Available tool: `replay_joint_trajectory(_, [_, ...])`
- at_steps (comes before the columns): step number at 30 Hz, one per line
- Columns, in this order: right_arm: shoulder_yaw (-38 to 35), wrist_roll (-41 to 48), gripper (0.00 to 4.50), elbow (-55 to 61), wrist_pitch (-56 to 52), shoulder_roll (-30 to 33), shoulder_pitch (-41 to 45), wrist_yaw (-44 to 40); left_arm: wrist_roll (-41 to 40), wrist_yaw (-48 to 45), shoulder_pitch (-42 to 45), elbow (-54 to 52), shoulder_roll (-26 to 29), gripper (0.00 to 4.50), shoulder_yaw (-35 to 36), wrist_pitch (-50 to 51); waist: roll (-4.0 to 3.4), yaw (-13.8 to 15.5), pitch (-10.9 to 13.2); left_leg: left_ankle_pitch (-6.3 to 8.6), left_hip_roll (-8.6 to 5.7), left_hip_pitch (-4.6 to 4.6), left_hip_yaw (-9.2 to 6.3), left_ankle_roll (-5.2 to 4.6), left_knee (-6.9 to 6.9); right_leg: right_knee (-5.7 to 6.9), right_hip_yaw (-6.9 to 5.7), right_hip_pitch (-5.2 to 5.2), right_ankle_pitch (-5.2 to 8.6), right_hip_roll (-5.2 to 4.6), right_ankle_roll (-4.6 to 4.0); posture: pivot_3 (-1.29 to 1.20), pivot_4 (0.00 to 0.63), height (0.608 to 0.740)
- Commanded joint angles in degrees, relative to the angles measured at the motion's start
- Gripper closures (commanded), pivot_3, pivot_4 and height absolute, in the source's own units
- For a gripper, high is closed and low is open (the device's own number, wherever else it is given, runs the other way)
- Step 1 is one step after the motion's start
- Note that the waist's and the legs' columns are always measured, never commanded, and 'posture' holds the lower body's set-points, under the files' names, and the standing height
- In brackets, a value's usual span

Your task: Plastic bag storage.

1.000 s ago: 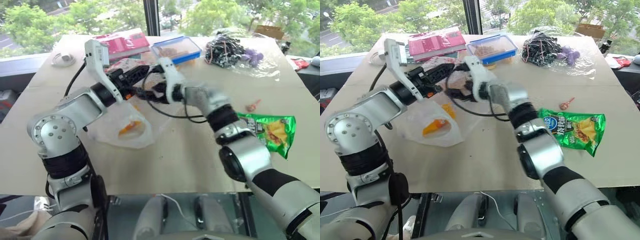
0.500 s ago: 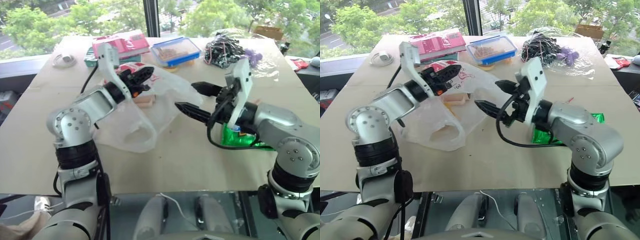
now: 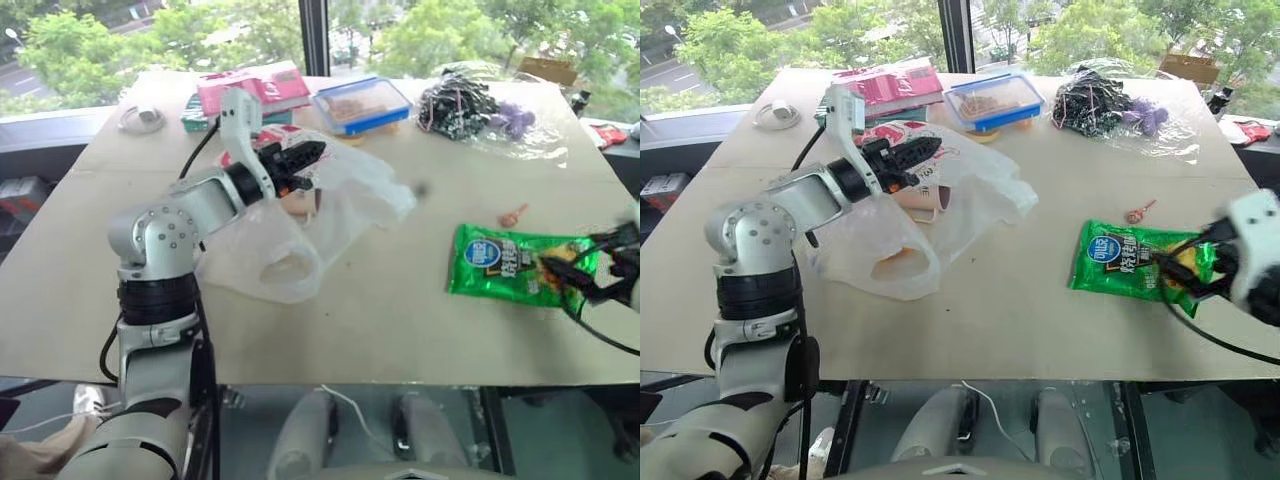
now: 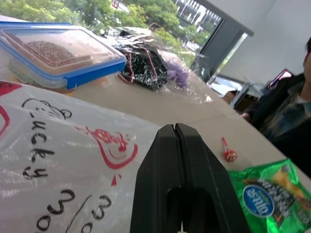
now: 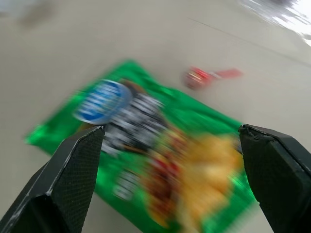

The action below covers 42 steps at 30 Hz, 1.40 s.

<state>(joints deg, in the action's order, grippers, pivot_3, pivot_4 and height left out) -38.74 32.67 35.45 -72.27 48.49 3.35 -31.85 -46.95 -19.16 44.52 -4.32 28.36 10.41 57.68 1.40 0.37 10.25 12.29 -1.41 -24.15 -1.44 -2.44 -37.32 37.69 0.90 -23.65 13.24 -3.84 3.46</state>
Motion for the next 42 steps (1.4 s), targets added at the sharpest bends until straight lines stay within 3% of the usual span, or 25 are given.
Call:
replay_joint_trajectory(1, [-5.02,0.81,0.01,-4.56,-0.56,-0.50,1.76,0.64,3.40,-2.73,0.21,-4.06,3.23,4.50,-2.03,-2.03,0.01,-0.02,0.00,0.00,0.03,0.08,0.02,0.00,0.00,0.00,0.02,0.07,0.00,0.02,0.00,0.00,0.150,0.740])
replay_joint_trajectory(3, [-6.30,1.53,0.01,-7.00,-0.86,-1.10,3.42,1.36,4.89,-6.47,-0.70,-6.73,7.12,4.50,-4.31,-1.81,0.00,-0.10,0.01,0.00,0.06,0.12,0.02,0.00,0.01,-0.01,0.03,0.11,0.01,0.05,-0.01,0.00,0.150,0.740])
replay_joint_trajectory(10, [-6.97,1.97,0.00,-11.68,0.34,-1.04,4.95,2.24,18.91,-9.69,-3.65,-18.10,16.76,1.47,-17.39,-6.94,-0.04,-0.15,0.02,0.01,0.05,0.06,0.06,-0.01,0.06,-0.08,0.10,0.10,0.01,0.03,-0.01,0.00,0.150,0.740])
replay_joint_trajectory(17, [-5.28,3.72,0.00,-14.66,1.05,1.23,4.63,-1.10,35.67,-8.19,-2.84,-18.30,20.98,1.47,-28.71,-9.19,-0.05,0.24,0.03,0.02,0.08,0.05,0.06,-0.02,0.06,-0.11,0.09,0.09,0.01,0.07,-0.01,0.00,0.150,0.740])
replay_joint_trajectory(27, [-4.31,4.83,0.00,-16.29,1.27,2.31,4.93,-1.23,48.87,-9.64,-2.54,-15.09,18.11,1.47,-35.81,-12.41,-0.05,0.22,0.03,0.02,0.08,0.00,0.03,-0.04,0.04,-0.13,0.06,0.08,0.01,0.07,0.01,0.00,0.150,0.740])
replay_joint_trajectory(31, [-5.00,5.62,0.00,-15.57,0.79,2.09,4.69,-0.99,32.12,-18.85,-1.98,-20.24,12.99,1.47,-22.43,-1.57,-0.05,0.25,0.03,0.03,0.12,-0.06,-0.02,-0.03,0.00,-0.13,-0.01,0.06,0.01,0.07,0.01,0.00,0.150,0.740])
replay_joint_trajectory(34, [-4.56,5.84,0.00,-14.98,1.23,1.16,4.31,-0.41,26.48,-22.65,-0.36,-21.19,14.12,1.47,-16.39,2.70,-0.05,0.23,0.04,0.03,0.12,-0.11,-0.07,-0.04,-0.03,-0.13,-0.08,0.05,0.01,0.07,0.02,0.00,0.150,0.740])
replay_joint_trajectory(37, [-3.94,6.61,0.00,-14.60,1.32,-0.51,4.81,0.80,21.37,-24.54,-0.44,-24.27,15.98,0.68,-11.54,7.67,-0.05,-0.18,0.03,0.03,0.13,-0.06,-0.05,-0.04,-0.01,-0.11,-0.06,0.05,0.02,0.11,0.02,0.00,0.150,0.740])
replay_joint_trajectory(38, [-3.70,6.85,0.00,-14.48,1.28,-0.99,4.99,1.21,20.26,-25.51,-1.14,-25.95,17.37,0.13,-10.90,8.21,-0.05,-0.32,0.03,0.03,0.15,-0.06,-0.05,-0.04,-0.01,-0.11,-0.06,0.06,0.02,0.12,0.02,0.00,0.150,0.740])
replay_joint_trajectory(42, [-2.31,6.69,0.00,-15.04,2.74,-2.09,4.53,1.58,18.92,-22.74,-3.98,-30.83,19.35,0.06,-7.76,11.28,-0.07,-0.70,0.03,0.03,0.12,-0.05,-0.01,-0.04,-0.02,-0.10,0.02,0.06,0.02,0.10,0.03,0.00,0.150,0.740])
